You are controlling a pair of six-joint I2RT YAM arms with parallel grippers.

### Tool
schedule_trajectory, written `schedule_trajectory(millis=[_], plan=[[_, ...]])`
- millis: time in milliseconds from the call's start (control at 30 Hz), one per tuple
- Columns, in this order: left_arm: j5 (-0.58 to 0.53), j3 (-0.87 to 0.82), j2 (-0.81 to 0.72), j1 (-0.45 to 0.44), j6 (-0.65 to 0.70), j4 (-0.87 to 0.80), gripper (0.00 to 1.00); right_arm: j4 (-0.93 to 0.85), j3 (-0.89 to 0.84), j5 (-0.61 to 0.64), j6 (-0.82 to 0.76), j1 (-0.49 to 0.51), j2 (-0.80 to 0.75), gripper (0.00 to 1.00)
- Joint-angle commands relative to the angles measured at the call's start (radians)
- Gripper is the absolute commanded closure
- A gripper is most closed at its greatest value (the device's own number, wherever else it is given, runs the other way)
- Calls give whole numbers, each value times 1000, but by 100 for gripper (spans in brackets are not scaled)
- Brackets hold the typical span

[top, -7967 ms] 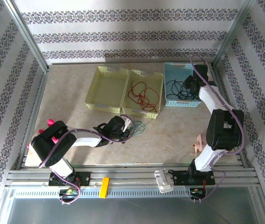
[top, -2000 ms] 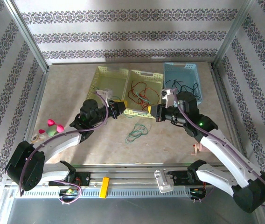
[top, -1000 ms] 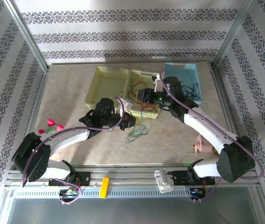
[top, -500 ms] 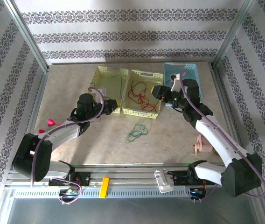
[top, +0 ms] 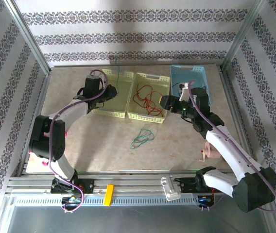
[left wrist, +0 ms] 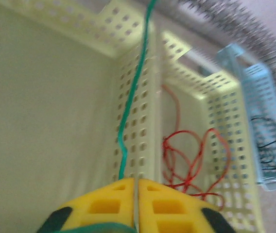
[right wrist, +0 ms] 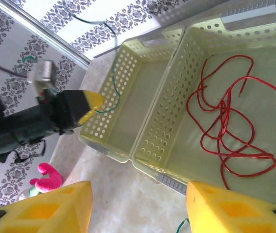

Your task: Untangle the cables

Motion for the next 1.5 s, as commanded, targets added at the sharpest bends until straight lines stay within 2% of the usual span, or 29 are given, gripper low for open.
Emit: schedule_trajectory(millis=[0,33,100,167,333,533,667,800,933,1133,1300,1467], plan=[[-23,60,32,5,36,-170,76,-42,-2,21,-44,-4,-30,46],[-30,58,33,5,36,-157,65,-52,-2,20,-48,-4,-34,46],[-18,52,19,5,41,-104,36,-69,-4,18,-60,-3,-40,46],[10,57,-2,6,50,-56,23,-85,-7,15,-69,1,-42,46],[29,86,-98,-6,117,-38,10,-125,-32,24,-93,34,-42,46],[26,3,-250,-81,252,-146,5,-179,-78,34,-145,125,-2,46],[22,-136,-320,-190,344,-217,5,-253,-78,32,-207,194,90,48],[-28,-252,-329,-333,442,-300,6,-286,-65,40,-238,242,203,51],[-34,-323,-296,-439,470,-324,13,-284,-48,57,-230,251,293,54],[-99,-360,-180,-525,461,-311,25,-276,-30,65,-221,249,371,55],[-149,-350,-92,-551,464,-258,38,-273,-24,70,-211,249,396,56],[-155,-341,-62,-553,465,-228,68,-262,-35,55,-218,252,377,55]])
